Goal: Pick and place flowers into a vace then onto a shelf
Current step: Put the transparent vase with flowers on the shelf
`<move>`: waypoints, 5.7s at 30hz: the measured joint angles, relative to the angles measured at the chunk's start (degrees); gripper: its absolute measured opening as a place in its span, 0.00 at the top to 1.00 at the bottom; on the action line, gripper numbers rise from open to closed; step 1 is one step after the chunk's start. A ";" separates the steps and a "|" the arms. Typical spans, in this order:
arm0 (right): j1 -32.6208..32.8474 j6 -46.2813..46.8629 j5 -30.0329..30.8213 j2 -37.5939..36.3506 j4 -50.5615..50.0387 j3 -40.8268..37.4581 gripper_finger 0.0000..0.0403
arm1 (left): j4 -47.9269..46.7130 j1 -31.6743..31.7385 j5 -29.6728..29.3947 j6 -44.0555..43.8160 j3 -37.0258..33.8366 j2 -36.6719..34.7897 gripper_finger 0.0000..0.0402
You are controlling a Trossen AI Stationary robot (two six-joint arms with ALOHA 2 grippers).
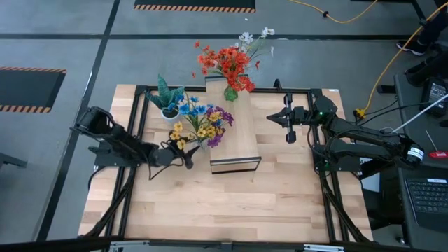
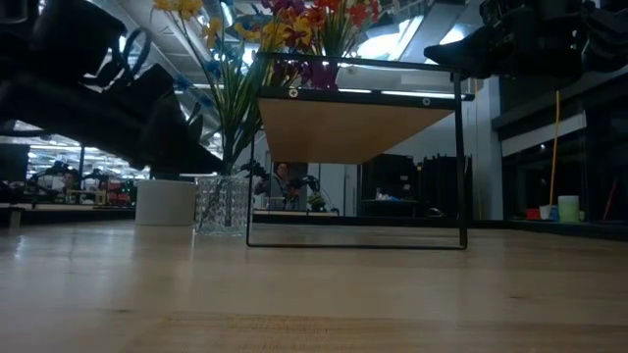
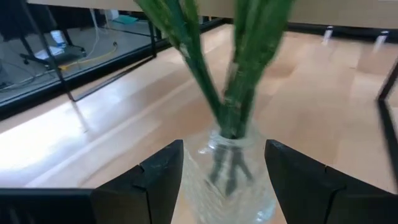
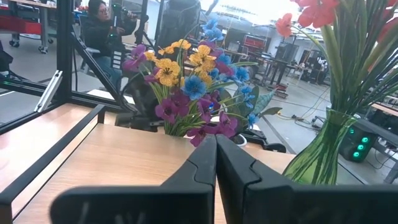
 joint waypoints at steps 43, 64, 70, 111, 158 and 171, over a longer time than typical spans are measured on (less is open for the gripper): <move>0.00 -3.21 0.04 5.69 3.37 0.00 0.97 | 2.45 15.54 19.17 8.14 0.44 0.00 0.46; 0.00 -3.19 0.04 5.99 3.55 0.00 0.97 | 1.46 14.22 19.41 9.73 0.39 -0.07 0.72; -0.01 -3.19 0.04 5.99 3.53 0.00 0.97 | -0.81 10.45 17.74 4.63 0.42 -0.15 0.72; 0.00 -3.02 0.02 5.99 3.05 0.00 0.97 | -0.08 -0.14 4.79 0.08 0.15 0.07 0.40; 0.00 -2.99 0.02 5.97 2.73 0.00 0.97 | -17.58 -6.88 -1.35 9.73 0.87 -34.39 0.70; 0.00 -2.98 0.02 5.97 2.13 0.00 0.97 | -44.90 -5.11 3.77 9.03 22.40 -35.77 0.70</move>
